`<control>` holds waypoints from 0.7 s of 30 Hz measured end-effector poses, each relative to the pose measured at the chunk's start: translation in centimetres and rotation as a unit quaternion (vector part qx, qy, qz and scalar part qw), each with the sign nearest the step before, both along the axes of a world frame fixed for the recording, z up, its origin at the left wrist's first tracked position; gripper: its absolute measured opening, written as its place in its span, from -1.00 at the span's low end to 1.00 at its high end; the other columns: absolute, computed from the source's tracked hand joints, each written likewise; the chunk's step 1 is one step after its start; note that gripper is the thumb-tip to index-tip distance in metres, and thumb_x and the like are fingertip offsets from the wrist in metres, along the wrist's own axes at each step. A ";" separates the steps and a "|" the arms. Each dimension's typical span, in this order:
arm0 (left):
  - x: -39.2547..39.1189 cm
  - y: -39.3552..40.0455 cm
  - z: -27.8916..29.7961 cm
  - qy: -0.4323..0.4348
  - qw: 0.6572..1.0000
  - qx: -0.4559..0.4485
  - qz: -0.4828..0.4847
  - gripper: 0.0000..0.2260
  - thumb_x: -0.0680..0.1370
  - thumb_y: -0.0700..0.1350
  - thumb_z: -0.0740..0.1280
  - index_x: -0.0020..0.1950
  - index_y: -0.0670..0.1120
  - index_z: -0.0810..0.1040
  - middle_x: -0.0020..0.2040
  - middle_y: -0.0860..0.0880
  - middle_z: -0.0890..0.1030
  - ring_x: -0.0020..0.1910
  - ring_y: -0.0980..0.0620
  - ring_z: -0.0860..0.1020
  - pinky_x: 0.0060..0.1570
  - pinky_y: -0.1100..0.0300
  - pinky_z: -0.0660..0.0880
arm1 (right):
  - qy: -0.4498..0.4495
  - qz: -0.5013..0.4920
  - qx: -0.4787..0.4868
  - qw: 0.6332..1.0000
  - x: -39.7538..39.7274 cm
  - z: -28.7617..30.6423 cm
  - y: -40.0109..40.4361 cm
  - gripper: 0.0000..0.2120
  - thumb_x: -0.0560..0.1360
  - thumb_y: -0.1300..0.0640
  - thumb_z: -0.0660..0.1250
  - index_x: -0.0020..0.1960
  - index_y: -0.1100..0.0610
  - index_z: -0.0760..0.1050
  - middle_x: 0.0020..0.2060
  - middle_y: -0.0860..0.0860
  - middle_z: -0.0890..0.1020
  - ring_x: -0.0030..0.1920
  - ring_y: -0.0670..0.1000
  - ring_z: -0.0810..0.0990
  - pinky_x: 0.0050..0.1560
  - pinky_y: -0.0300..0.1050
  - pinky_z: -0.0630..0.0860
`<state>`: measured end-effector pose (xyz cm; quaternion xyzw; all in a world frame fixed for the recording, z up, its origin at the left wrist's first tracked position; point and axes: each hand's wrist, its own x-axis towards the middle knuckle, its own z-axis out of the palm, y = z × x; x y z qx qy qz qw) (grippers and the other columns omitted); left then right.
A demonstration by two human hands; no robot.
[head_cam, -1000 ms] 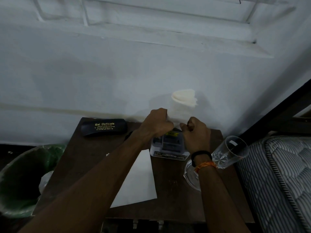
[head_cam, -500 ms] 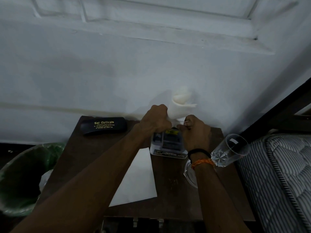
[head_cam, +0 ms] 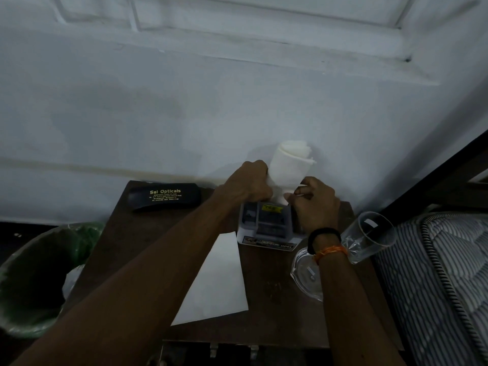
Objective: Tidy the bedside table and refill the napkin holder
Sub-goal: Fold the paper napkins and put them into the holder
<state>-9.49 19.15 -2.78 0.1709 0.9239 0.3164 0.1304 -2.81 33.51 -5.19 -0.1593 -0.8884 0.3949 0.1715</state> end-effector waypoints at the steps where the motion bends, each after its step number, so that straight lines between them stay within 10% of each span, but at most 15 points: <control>1: -0.1 -0.2 0.0 -0.005 1.000 0.005 -0.003 -0.58 0.37 -0.12 0.49 0.16 -0.20 0.48 -0.01 -0.06 0.56 -0.09 -0.03 0.54 -0.17 0.13 0.52 | 0.002 -0.002 0.003 1.000 0.0 -0.1 0.0 -0.81 0.36 0.21 0.53 -0.06 0.13 0.62 -0.23 0.00 0.66 -0.19 -0.03 0.59 -0.02 -0.14 0.56; 15: 0.3 -1.1 0.4 0.075 0.994 0.078 -0.005 -0.73 0.36 -0.12 0.54 -0.01 -0.21 0.68 -0.08 -0.15 0.70 -0.13 -0.07 0.64 -0.15 0.14 0.56 | -0.011 0.021 0.009 1.000 0.0 0.0 -0.2 -0.82 0.35 0.19 0.54 -0.08 0.15 0.62 -0.17 0.08 0.70 -0.14 0.06 0.64 -0.06 -0.09 0.58; 21: 0.1 -1.3 -0.3 0.052 0.996 0.070 -0.018 -0.66 0.37 -0.11 0.54 0.10 -0.20 0.65 0.00 -0.14 0.70 -0.05 -0.08 0.64 -0.07 0.07 0.58 | 0.018 0.016 -0.094 0.995 -0.1 0.9 -0.1 -0.44 0.39 0.18 0.50 0.34 0.03 0.42 0.19 -0.05 0.59 -0.10 -0.08 0.61 -0.10 -0.31 0.47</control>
